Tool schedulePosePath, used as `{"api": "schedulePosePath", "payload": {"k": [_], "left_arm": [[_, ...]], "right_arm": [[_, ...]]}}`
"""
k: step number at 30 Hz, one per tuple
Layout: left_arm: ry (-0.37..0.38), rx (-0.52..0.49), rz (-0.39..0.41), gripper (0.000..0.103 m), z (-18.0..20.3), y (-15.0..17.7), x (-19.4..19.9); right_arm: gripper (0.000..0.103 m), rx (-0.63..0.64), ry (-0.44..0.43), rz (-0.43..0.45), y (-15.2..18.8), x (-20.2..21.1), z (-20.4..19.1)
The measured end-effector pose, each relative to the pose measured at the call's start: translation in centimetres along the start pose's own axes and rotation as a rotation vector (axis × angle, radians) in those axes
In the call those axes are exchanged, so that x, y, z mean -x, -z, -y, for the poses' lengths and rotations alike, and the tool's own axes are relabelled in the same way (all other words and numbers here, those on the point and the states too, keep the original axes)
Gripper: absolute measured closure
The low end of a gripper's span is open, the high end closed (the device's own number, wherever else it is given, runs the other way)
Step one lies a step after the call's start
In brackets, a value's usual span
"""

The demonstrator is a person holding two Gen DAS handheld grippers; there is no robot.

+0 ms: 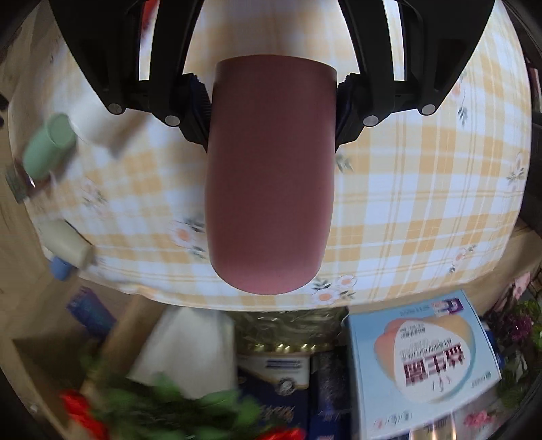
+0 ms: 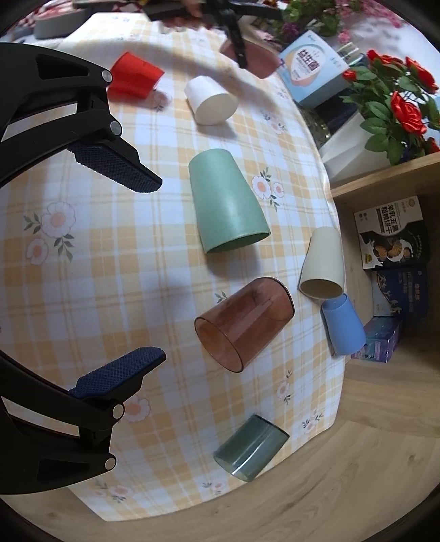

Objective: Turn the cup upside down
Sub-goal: 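Carry the pink cup with the left gripper toward the right gripper, then grasp the pink cup with the right gripper while the left gripper releases it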

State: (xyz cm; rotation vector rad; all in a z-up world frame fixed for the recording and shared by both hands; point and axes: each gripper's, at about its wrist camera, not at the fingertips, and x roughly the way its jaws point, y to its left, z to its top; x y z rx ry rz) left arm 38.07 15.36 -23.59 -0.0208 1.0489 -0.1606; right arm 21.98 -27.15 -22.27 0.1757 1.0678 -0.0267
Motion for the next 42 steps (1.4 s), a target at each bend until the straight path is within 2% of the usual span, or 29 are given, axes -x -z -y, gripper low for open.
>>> {"api": "schedulePosePath", "payload": {"k": [6, 11, 15, 18, 21, 24, 32, 42], "left_arm": [[0.06, -0.018, 0.026, 0.047, 5.9, 3.6, 6.3], [0.117, -0.062, 0.036, 0.047, 12.4, 7.2, 9.1], [0.179, -0.084, -0.002, 0.047, 17.8, 10.9, 8.7], [0.192, -0.078, -0.05, 0.047, 21.0, 13.6, 7.0], [0.233, -0.037, -0.111, 0.047, 23.0, 15.4, 5.1], [0.226, -0.056, -0.14, 0.047, 25.0, 16.6, 4.0], [0.213, -0.143, -0.171, 0.047, 27.8, 17.6, 2.9], [0.279, -0.164, -0.221, 0.046, 28.2, 18.2, 2.3]], "right_arm": [[0.013, -0.037, -0.016, 0.052, 0.4, 1.8, 1.6], [0.013, -0.071, -0.01, 0.092, 0.4, 3.3, 3.9], [0.013, -0.082, 0.005, 0.108, 0.6, 4.2, 5.7], [0.013, -0.088, 0.01, 0.116, 0.8, 4.6, 6.6], [0.013, -0.094, 0.004, 0.122, 1.2, 4.9, 7.2], [0.013, -0.097, 0.002, 0.126, 1.5, 5.2, 7.6], [0.013, -0.122, -0.001, 0.125, 2.2, 5.4, 8.2], [0.013, -0.123, 0.011, 0.12, 2.9, 5.9, 8.1]]}}
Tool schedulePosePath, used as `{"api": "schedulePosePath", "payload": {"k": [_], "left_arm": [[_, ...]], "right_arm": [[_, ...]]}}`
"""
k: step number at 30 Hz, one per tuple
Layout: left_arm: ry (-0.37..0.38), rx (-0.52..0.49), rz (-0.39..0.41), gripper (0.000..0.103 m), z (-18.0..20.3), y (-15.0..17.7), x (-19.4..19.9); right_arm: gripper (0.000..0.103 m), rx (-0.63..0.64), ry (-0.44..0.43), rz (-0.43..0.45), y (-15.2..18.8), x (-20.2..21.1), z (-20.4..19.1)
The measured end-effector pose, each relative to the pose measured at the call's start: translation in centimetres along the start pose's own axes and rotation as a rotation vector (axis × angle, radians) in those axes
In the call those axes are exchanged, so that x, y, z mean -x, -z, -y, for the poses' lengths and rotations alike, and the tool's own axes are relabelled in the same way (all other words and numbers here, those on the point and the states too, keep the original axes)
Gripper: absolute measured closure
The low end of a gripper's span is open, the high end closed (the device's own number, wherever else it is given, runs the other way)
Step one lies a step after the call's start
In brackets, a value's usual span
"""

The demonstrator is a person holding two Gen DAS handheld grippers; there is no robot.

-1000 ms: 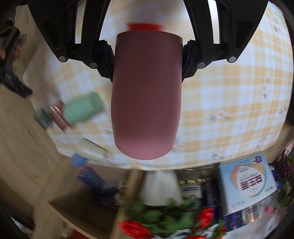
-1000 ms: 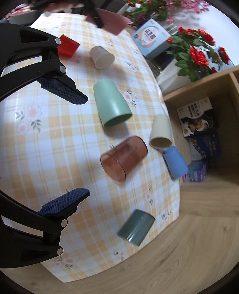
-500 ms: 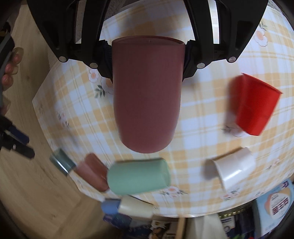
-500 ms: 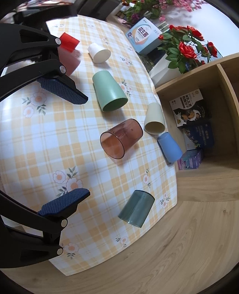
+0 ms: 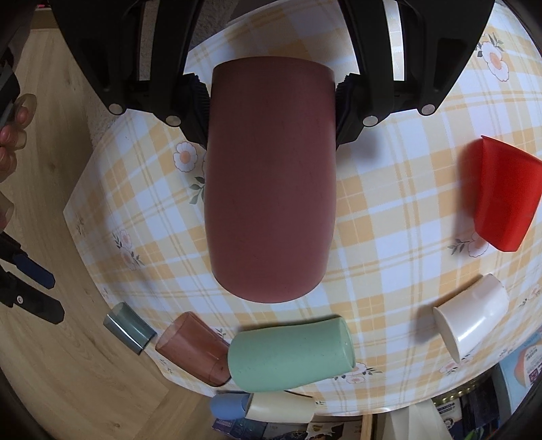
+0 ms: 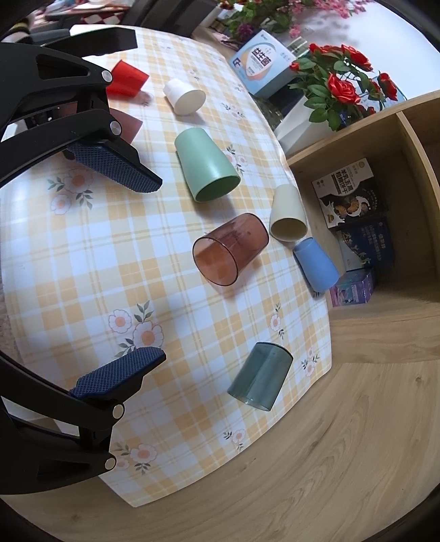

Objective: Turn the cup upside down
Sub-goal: 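Grasp the pink cup with the right gripper while the left gripper releases it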

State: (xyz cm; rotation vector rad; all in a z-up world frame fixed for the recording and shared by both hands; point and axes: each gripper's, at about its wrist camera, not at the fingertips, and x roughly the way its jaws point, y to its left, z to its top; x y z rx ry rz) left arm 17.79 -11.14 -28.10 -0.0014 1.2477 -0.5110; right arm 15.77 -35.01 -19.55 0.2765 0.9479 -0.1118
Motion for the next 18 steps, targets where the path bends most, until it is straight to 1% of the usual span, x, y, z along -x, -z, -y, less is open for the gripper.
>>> {"api": "schedulePosePath", "payload": {"k": [1, 3, 6, 9, 13, 16, 18], "left_arm": [[0.01, -0.007, 0.002, 0.044, 0.1, 0.1, 0.1], [0.023, -0.025, 0.016, 0.035, 0.5, 0.2, 0.4], [0.052, -0.047, 0.061, 0.026, 0.9, 0.4, 1.9], [0.059, -0.051, 0.103, 0.025, 0.8, 0.6, 3.7], [0.071, -0.012, 0.176, 0.024, -0.2, 1.0, 6.8], [0.053, 0.014, 0.269, 0.024, -1.4, 1.6, 10.0], [0.013, 0.04, 0.338, 0.022, -2.4, 2.3, 12.1]], "right_arm": [[0.013, 0.0, 0.001, 0.003, 0.1, 0.2, -0.1], [0.013, 0.003, 0.002, 0.013, 0.3, 0.6, -0.2], [0.013, 0.011, 0.003, 0.026, 0.7, 1.2, -0.7], [0.013, 0.023, 0.002, 0.033, 1.4, 1.6, -1.3], [0.013, 0.031, -0.01, 0.01, 3.1, 1.5, -2.1], [0.013, 0.06, -0.025, -0.021, 4.7, 1.1, -3.4], [0.013, 0.093, -0.025, -0.047, 6.2, 0.7, -4.6]]}}
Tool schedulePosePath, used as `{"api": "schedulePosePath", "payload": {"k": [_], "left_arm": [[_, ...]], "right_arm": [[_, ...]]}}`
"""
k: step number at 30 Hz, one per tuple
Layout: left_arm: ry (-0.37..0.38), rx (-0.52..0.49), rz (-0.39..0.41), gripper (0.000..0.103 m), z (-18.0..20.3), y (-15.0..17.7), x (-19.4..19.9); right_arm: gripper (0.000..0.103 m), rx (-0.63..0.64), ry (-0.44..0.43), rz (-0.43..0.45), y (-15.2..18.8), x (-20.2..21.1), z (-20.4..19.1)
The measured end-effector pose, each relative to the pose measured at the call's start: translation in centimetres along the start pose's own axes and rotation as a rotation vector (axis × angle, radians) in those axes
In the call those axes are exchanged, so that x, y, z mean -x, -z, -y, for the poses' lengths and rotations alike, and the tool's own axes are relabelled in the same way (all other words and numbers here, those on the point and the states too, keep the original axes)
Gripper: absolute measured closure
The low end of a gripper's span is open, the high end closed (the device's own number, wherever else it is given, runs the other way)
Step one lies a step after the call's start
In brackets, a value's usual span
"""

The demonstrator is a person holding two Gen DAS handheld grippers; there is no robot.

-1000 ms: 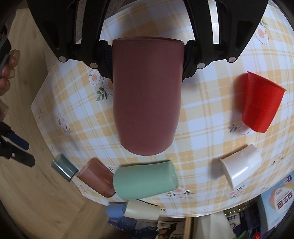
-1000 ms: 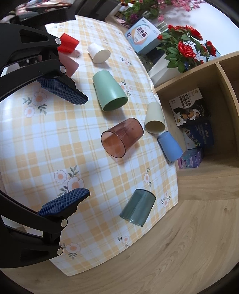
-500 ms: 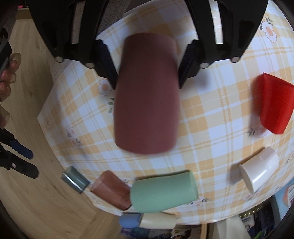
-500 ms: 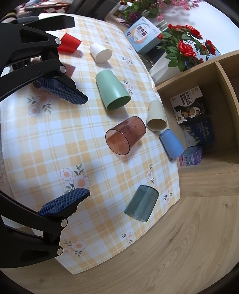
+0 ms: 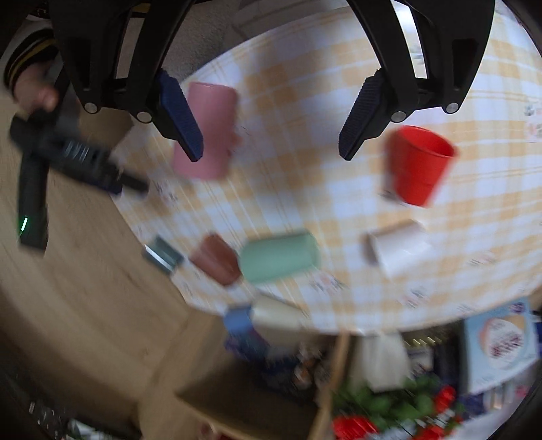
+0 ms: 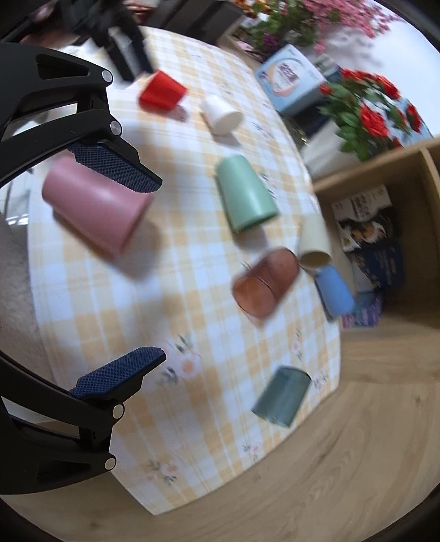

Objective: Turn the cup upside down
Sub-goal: 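Grasp the pink cup with the right gripper while the left gripper releases it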

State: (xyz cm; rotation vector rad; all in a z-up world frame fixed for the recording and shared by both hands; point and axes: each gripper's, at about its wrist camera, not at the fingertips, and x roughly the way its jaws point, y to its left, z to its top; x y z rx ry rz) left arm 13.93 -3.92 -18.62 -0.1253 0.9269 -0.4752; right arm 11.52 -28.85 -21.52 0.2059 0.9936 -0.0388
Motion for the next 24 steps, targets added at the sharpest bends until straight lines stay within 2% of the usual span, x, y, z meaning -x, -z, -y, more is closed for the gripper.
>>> {"api": "schedulePosePath", "payload": {"k": [2, 4, 6, 9, 14, 19, 22, 24], "left_arm": [[-0.044, 0.011, 0.043, 0.022, -0.8, 0.0, 1.5], [-0.09, 0.026, 0.08, 0.022, -1.8, 0.4, 3.0], [-0.103, 0.058, 0.105, 0.022, -2.7, 1.0, 4.0], [-0.103, 0.154, 0.126, 0.022, -5.1, 1.9, 5.2], [-0.139, 0.257, 0.151, 0.022, -8.2, 2.8, 6.6], [-0.194, 0.333, 0.191, 0.022, -10.5, 3.3, 7.6], [-0.293, 0.312, 0.228, 0.02, -10.8, 3.5, 8.4], [-0.375, 0.296, 0.262, 0.014, -10.9, 3.6, 9.2]], "right_arm": [[0.013, 0.025, 0.006, -0.038, 1.3, -0.5, -1.1], [0.013, 0.044, -0.004, -0.114, 3.3, -1.4, -2.2], [0.013, 0.038, -0.035, -0.218, 5.1, -2.8, -2.8], [0.013, -0.005, -0.056, -0.3, 5.9, -4.5, -2.6], [0.014, -0.004, -0.079, -0.299, 5.8, -4.8, -3.0], [0.014, 0.115, -0.069, -0.255, 4.8, -5.3, -4.7], [0.014, 0.192, -0.068, -0.208, 4.3, -5.6, -5.7], [0.014, 0.231, -0.058, -0.184, 4.2, -5.8, -6.3]]}}
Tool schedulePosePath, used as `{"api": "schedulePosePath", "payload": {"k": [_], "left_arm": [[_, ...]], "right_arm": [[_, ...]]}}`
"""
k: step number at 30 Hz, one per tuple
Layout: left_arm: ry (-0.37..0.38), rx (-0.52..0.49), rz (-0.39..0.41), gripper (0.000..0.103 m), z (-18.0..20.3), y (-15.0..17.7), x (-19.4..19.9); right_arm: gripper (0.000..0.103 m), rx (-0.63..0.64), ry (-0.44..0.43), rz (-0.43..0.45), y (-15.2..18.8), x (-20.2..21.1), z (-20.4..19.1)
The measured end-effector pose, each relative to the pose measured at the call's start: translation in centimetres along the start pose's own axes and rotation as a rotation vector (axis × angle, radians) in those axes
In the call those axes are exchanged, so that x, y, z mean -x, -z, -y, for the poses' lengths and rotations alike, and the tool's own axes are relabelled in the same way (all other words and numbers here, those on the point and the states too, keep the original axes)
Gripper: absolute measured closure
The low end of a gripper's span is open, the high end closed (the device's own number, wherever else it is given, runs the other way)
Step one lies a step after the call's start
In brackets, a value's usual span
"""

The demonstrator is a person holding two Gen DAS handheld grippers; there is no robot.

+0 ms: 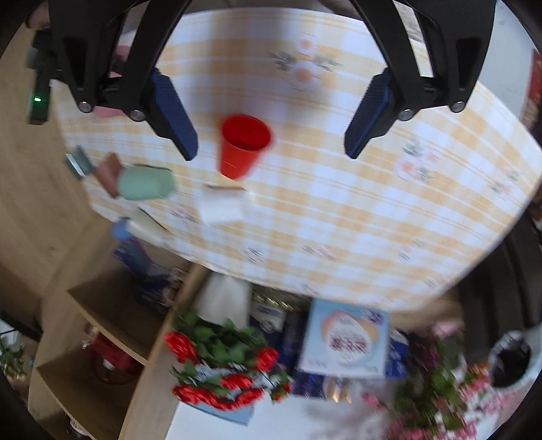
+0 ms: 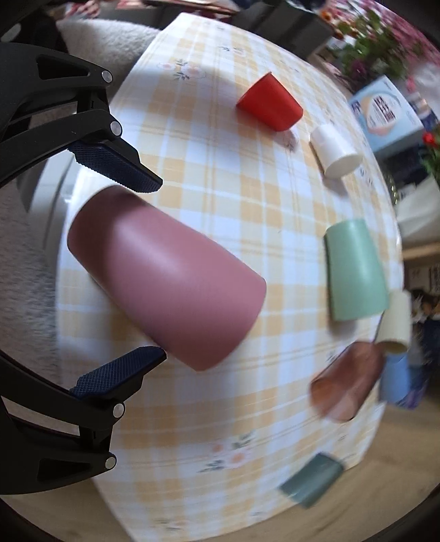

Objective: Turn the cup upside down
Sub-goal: 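Grasp the pink cup with the right gripper while the left gripper releases it, then rotate the pink cup base up and lower it onto the table with the right gripper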

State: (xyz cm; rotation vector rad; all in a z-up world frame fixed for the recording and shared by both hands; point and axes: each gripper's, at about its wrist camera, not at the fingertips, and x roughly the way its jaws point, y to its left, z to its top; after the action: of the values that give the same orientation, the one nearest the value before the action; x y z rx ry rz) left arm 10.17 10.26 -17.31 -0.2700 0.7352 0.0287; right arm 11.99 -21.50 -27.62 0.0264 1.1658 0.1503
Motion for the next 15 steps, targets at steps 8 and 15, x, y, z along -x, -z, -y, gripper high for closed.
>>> {"api": "schedulePosePath", "payload": {"k": [8, 15], "left_arm": [[-0.118, 0.025, 0.047, 0.006, -2.0, -0.3, 1.2], [-0.114, 0.025, 0.04, 0.006, -2.0, -0.2, 1.2]], "right_arm": [[0.014, 0.112, 0.04, -0.024, 1.3, -1.5, -2.4], [0.032, 0.101, 0.064, -0.021, 2.0, -0.8, -2.2]]}}
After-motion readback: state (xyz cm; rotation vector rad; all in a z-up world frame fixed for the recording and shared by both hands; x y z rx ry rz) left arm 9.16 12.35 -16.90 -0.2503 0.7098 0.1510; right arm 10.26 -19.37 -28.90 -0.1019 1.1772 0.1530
